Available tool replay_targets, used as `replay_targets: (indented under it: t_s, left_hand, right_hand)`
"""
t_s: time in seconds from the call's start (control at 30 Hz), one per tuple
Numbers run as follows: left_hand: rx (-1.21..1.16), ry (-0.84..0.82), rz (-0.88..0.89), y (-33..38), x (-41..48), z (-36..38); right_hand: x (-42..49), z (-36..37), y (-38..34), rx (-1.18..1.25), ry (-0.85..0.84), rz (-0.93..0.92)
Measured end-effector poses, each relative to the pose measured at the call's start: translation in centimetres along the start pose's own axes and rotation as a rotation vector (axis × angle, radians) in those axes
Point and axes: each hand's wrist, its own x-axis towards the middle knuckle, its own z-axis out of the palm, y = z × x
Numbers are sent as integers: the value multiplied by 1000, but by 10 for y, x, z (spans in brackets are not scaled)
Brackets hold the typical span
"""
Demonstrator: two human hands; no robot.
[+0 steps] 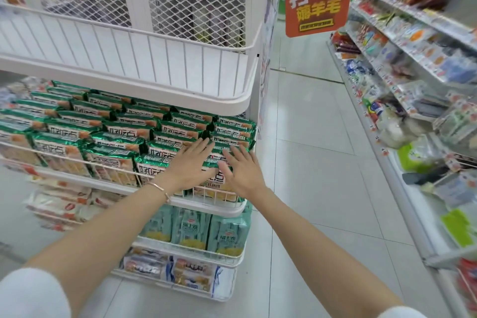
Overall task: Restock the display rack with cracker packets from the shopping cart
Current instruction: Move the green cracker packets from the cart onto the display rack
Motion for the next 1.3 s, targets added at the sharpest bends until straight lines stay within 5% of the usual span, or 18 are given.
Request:
replay_targets:
  t_s: [0.1,0.3,0.53,0.67,0.73,0.83,0.93,1.3]
  left_hand:
    - [112,19,42,0,-9,20]
    - [200,-62,111,-17,-3,18]
    - [227,-88,-33,-6,7,16]
    - [127,-90,-27,-9,-6,7]
    - [50,40,-59,-23,-25,5]
    - [-19,254,-206,-71,-68,-1]
    - [-39,274,-365,-134,-124,-6]
    - [-194,198,-1075,-349,-384,0]
  right_hand:
    - [-4,10,13,-36,-176,86]
    - [-11,21,9,-201,-130,79]
    - [3,8,9,-30,-312,163]
    - [14,-8,-11,-265,-408,194]
    - [16,-11,-33,-419,-365,197]
    - [16,-1,-80,-376,-183,125]
    - [17,27,-135,-288,-107,-34]
    - [20,169,-412,-18,-294,-530]
